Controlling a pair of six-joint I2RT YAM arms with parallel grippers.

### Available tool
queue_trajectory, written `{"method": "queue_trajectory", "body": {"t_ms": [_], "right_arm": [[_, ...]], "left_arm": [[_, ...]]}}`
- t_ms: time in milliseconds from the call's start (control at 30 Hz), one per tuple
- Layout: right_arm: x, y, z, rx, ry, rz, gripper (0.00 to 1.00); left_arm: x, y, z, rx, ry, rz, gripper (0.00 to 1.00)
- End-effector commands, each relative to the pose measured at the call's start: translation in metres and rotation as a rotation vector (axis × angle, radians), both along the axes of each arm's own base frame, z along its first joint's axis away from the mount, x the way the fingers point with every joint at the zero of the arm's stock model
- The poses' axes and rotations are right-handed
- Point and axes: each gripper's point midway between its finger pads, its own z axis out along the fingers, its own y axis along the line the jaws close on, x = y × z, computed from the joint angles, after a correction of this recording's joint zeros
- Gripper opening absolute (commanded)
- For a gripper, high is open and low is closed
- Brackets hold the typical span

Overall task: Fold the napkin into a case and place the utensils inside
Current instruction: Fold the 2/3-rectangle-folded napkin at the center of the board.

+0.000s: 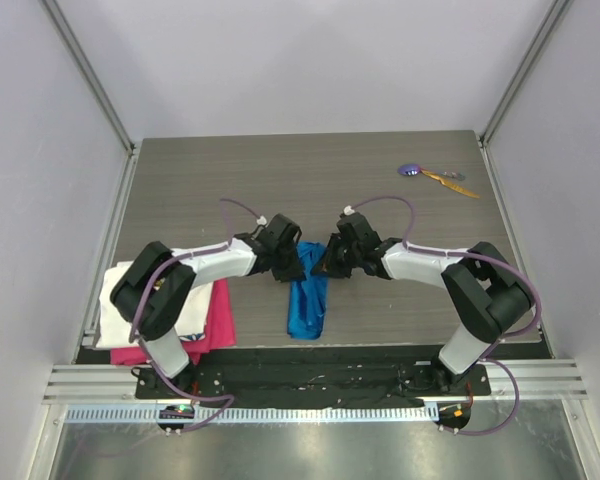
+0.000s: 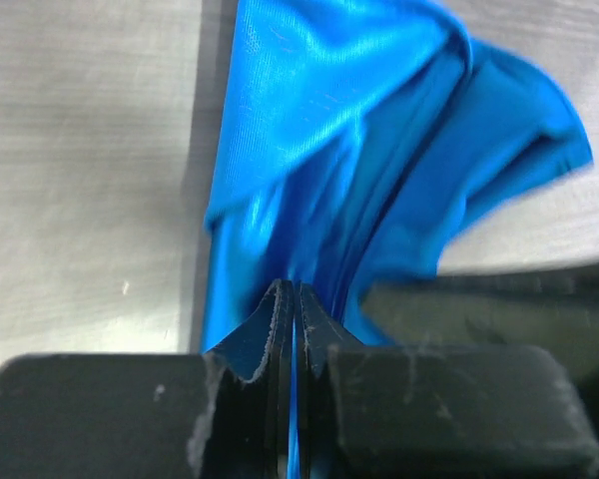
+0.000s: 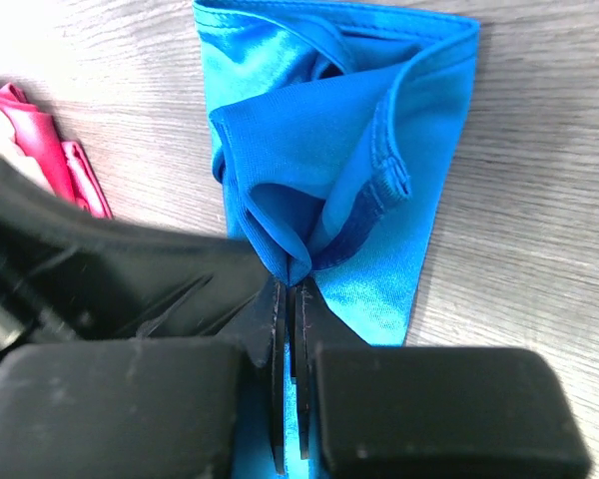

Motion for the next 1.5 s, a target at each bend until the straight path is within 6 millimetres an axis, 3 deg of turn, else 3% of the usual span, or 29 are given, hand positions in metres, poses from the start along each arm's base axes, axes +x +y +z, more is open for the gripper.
{"method": "queue_trajectory", "body": {"t_ms": [0, 433, 733, 1067, 1333, 1467], "right_arm": [[0.014, 0.005, 0.017, 0.022, -0.066, -0.028, 0.01], [0.016, 0.018, 0.018, 0.029, -0.060, -0.024, 0.01], [0.018, 0.027, 0.004, 0.021, -0.033, -0.029, 0.01], [0.019, 0.034, -0.014, 0.030, -0.014, -0.027, 0.01], [0.013, 0.036, -0.010, 0.039, -0.032, 0.029, 0.07], [0.011, 0.037, -0.008, 0.047, -0.033, 0.045, 0.13]], "left_arm": [[-0.006, 0.010, 0.026, -0.021, -0.035, -0.006, 0.06], [-0.023, 0.013, -0.020, -0.022, 0.058, -0.014, 0.05], [-0.027, 0.012, -0.021, -0.028, 0.058, -0.015, 0.04], [-0.030, 0.015, -0.005, -0.049, 0.020, -0.026, 0.05], [-0.029, 0.031, 0.032, -0.043, -0.067, -0.015, 0.34], [-0.030, 0.026, 0.033, -0.054, -0.057, -0.038, 0.41]]}}
